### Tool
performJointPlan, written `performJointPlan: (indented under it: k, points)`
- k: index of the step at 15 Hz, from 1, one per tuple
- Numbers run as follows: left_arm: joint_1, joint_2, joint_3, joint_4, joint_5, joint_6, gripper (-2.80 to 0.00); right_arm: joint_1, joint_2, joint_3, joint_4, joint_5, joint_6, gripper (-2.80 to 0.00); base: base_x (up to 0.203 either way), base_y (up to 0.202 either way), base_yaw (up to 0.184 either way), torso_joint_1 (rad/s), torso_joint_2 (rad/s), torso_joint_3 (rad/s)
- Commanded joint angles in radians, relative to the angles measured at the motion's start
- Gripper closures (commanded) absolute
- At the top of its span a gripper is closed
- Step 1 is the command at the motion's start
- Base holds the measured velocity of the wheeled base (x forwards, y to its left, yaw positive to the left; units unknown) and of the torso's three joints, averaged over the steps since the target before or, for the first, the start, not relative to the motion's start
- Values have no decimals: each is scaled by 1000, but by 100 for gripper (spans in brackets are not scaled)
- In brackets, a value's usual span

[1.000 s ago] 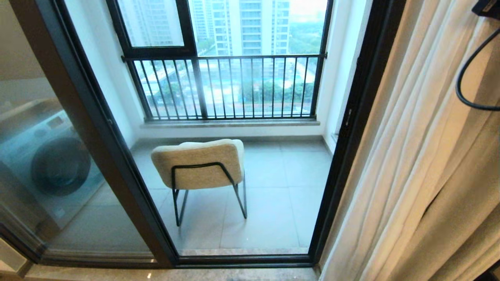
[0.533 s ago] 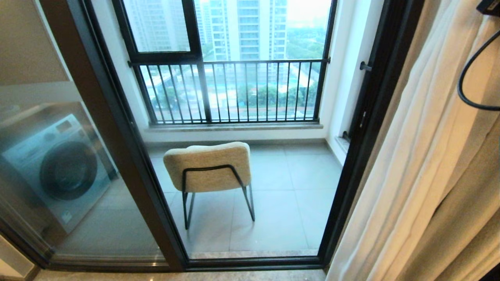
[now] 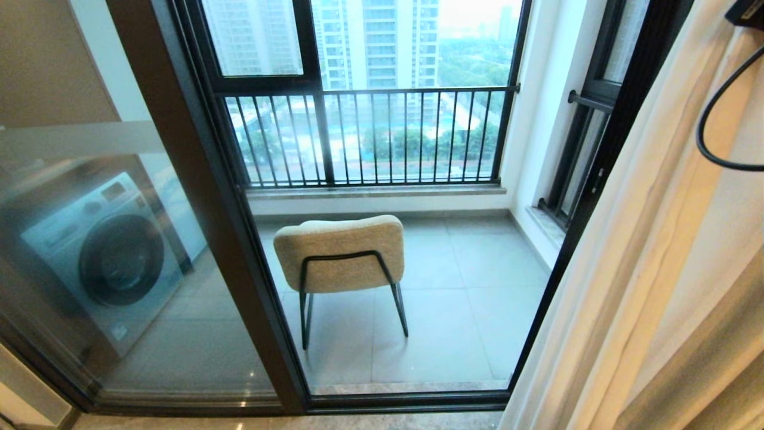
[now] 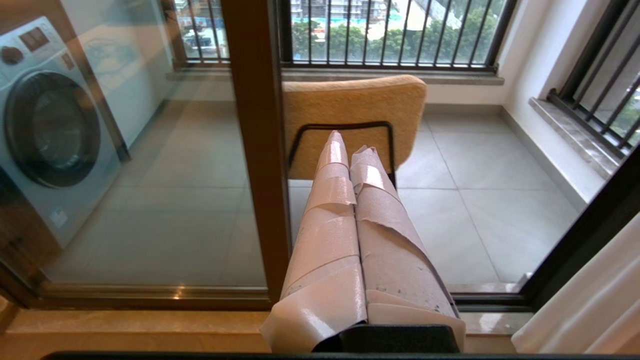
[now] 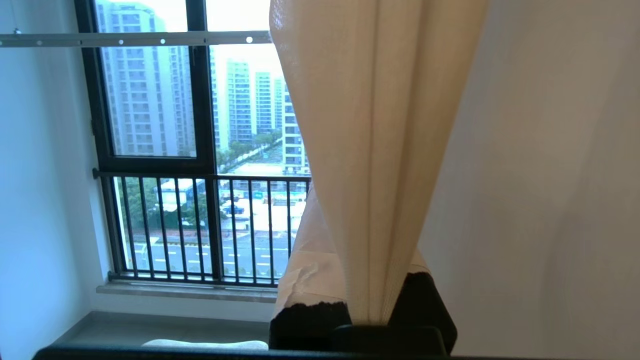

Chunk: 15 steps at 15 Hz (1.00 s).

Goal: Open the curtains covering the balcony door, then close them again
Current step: Close the inner curtains on both sides

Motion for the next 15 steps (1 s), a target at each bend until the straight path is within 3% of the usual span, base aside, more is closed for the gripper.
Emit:
performJointPlan:
  k: [1, 15]
  points:
    - [0, 0, 0, -1, 2, 0, 0, 0, 2, 0, -2, 2, 0, 0, 0, 188, 0, 2, 7, 2]
    - [0, 0, 0, -1, 2, 0, 0, 0, 8, 0, -2, 2, -2, 0, 0, 186, -1, 2, 3, 3]
